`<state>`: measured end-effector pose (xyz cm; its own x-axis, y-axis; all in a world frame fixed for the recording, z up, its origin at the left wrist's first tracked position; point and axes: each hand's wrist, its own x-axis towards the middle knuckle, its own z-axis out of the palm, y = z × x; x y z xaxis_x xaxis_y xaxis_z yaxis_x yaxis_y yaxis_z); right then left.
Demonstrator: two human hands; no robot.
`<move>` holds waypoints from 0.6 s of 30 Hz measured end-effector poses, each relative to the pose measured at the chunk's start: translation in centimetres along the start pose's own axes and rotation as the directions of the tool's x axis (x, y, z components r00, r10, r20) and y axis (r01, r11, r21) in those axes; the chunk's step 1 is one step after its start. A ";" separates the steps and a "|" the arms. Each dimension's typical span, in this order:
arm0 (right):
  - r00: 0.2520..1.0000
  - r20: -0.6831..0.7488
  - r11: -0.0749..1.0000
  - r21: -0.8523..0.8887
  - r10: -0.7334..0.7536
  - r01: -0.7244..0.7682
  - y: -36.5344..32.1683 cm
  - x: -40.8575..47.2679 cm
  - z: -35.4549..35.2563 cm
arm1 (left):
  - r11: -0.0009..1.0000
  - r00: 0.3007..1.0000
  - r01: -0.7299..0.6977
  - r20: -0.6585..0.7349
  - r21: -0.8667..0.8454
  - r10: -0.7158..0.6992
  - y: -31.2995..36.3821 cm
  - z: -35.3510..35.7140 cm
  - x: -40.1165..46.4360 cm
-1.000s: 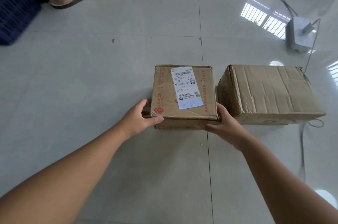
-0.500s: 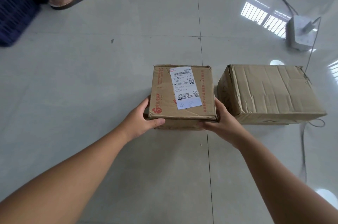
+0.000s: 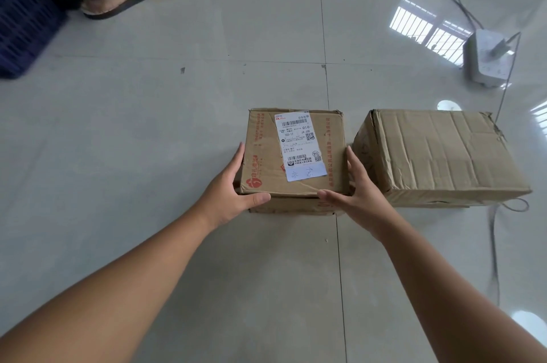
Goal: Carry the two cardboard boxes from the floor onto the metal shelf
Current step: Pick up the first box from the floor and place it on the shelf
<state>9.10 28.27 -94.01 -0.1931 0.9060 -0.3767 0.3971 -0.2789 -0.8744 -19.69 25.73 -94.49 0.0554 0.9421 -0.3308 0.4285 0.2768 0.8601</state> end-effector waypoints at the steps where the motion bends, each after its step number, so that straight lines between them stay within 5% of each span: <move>1: 1.000 0.006 1.000 -0.009 0.003 -0.003 0.0 0.0 -0.1 | 1.000 1.000 -0.007 0.000 0.008 0.007 0.0 0.0 0.0; 18: 0.998 0.066 1.000 -0.024 0.004 -0.003 0.0 0.1 -0.2 | 0.998 0.999 0.017 0.031 0.066 -0.019 -0.2 -0.1 0.2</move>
<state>9.26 28.37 -94.01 -0.2503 0.8818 -0.3997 0.4187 -0.2736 -0.8659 -19.86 25.89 -94.63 0.0749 0.9304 -0.3587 0.4881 0.2795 0.8268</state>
